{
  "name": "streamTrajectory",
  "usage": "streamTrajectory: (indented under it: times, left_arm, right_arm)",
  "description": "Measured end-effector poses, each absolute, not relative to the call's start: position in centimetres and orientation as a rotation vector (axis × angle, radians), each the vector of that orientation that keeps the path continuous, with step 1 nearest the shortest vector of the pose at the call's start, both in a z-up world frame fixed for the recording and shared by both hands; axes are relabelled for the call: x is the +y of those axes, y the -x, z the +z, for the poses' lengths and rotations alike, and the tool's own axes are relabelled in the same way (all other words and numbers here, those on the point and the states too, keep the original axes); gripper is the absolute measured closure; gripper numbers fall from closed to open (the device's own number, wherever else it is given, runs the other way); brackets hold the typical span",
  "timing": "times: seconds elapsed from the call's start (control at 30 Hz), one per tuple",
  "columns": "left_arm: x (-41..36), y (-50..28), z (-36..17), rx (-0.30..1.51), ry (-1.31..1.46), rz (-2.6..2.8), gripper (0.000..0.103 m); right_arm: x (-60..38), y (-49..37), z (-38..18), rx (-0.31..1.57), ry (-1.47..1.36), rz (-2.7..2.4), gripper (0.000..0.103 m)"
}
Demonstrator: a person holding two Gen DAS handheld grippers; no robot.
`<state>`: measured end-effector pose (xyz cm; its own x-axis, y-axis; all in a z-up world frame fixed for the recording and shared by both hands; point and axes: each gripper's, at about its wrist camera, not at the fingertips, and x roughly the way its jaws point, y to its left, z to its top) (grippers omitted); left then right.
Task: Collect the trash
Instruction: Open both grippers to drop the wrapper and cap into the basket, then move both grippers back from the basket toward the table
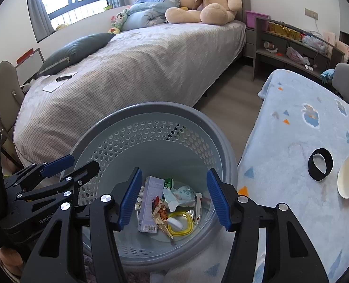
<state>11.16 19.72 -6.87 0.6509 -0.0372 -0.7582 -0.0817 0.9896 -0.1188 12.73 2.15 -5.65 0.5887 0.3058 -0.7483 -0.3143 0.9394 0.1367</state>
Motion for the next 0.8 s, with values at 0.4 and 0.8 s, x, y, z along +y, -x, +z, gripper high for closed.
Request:
streamTrajectory:
  times: [0.4, 0.8]
  left_arm:
    - [19.7, -11.1, -6.7, 0.858, 0.143, 0.030, 0.038]
    - [19.2, -10.7, -6.8, 0.859, 0.134, 0.009, 0.038]
  right_arm:
    - [2.4, -12.5, -5.8, 0.877, 0.013, 0.363, 0.047]
    - [0.8, -10.7, -5.9, 0.885, -0.001, 0.336, 0.044]
